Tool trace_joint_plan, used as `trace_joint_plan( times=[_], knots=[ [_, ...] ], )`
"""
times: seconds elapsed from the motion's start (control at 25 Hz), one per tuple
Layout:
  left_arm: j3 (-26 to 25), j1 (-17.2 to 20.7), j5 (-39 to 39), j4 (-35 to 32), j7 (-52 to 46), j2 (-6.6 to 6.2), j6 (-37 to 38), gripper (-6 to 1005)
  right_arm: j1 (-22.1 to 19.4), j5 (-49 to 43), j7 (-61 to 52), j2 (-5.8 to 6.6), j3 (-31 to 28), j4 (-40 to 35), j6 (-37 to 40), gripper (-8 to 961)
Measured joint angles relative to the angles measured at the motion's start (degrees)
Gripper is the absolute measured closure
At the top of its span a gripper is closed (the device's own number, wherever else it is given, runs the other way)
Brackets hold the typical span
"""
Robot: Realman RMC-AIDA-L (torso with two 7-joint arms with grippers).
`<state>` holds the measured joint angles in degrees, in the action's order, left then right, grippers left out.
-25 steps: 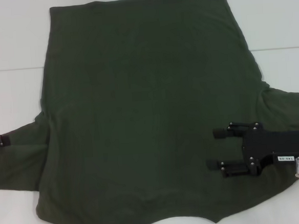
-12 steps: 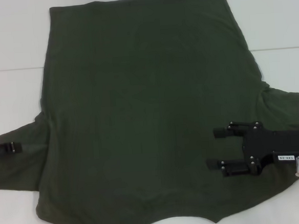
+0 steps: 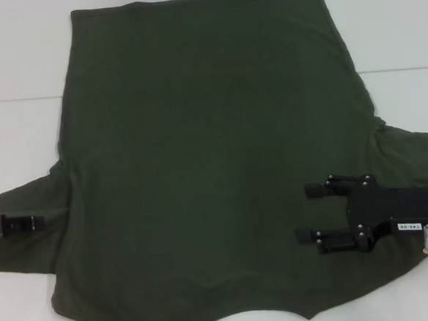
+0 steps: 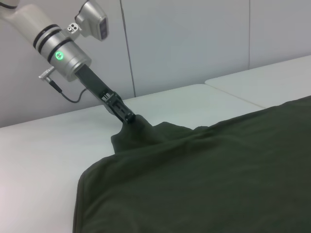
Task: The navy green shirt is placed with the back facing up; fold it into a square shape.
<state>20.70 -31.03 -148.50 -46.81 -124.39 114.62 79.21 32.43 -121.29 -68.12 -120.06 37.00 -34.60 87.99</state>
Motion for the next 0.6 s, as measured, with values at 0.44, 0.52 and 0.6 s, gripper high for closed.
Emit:
trace_joint_plan(
  times=[0.44,0.52,0.6],
  knots=[
    [1.2,0.1,1.2,0.0,0.7,0.47,-1.3,384,0.0,0.0,0.0,0.09,0.0,0.2,0.1,86],
    [1.2,0.1,1.2,0.0,0.8,0.46,-1.4,465,0.0,0.0,0.0,0.09,0.0,0.2,0.1,86],
    [1.3,0.0,1.1,0.0,0.8,0.41,-1.4,552,0.0,0.0,0.0,0.09,0.0,0.2,0.1,86]
  ],
)
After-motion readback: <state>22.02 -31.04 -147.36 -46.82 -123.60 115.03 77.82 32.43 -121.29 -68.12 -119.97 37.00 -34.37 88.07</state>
